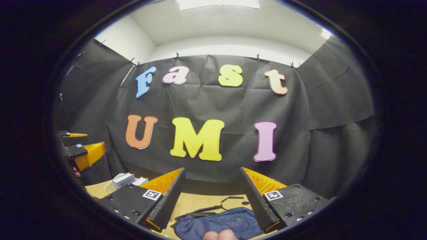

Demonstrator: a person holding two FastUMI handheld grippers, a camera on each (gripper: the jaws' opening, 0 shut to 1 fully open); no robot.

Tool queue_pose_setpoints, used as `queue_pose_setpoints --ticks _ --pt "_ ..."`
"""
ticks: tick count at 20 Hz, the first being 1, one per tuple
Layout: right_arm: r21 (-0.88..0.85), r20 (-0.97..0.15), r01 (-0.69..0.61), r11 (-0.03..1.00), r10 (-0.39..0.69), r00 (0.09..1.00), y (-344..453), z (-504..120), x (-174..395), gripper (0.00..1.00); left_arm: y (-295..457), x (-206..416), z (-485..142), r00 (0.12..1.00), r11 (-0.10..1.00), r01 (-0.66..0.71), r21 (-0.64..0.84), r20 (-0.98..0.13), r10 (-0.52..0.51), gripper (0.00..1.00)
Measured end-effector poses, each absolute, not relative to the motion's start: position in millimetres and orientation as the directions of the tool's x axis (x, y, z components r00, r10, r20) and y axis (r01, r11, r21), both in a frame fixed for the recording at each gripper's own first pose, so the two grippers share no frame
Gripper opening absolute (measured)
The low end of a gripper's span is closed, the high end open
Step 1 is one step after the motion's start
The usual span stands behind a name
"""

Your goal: Open the schoolbag, grab two books from the bookshelf and put them into the schoolbag.

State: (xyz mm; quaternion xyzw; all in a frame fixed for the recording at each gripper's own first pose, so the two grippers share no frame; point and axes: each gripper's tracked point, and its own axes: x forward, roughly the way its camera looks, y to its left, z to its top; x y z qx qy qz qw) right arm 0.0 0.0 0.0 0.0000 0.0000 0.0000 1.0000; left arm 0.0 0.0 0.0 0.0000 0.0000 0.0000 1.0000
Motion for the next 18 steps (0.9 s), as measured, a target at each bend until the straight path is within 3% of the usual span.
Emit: queue_pose_setpoints --ticks 18 --pt "-0.014 -0.042 0.01 1.0 -0.01 0.999 23 -6 -5 0.97 9 -5 -17 0.999 1.0 0.028 -0.005 -0.035 -0.028 0.98"
